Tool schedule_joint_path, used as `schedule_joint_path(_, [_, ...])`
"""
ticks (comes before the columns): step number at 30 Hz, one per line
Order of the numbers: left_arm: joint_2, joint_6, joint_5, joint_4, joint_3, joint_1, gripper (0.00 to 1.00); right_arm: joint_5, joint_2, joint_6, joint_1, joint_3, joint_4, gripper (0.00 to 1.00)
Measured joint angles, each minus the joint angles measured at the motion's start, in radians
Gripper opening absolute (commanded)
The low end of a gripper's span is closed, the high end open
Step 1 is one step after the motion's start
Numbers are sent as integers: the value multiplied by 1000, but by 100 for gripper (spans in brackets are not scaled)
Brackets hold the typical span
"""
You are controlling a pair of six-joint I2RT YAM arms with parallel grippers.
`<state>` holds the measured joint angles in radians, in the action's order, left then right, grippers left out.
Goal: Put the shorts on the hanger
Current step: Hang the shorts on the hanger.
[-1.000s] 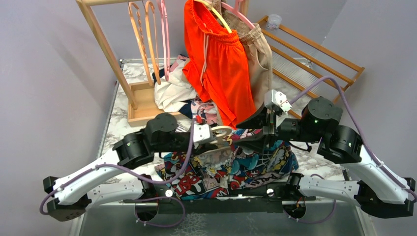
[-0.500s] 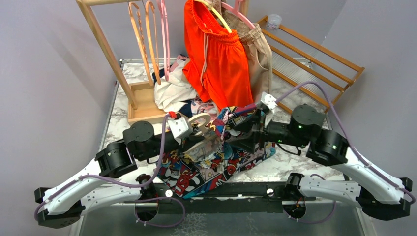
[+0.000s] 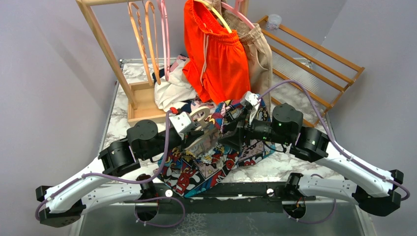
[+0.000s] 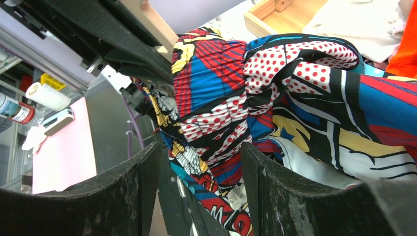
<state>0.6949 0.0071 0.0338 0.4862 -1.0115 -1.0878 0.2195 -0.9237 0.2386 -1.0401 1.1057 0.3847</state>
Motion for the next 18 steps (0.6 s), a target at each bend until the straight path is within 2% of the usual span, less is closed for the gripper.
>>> schedule_joint_path(3, [1,0,6,-8,0,0,0,-21,-23,7,0,0,-10,48])
schedule_joint_path(11, [11,0,10,-15,5,0,0,-112,-68,16,0,12,15,3])
schedule_joint_path(18, [9,2,8,-20,20,0,0,-195,-68,-6,-1,143,93,1])
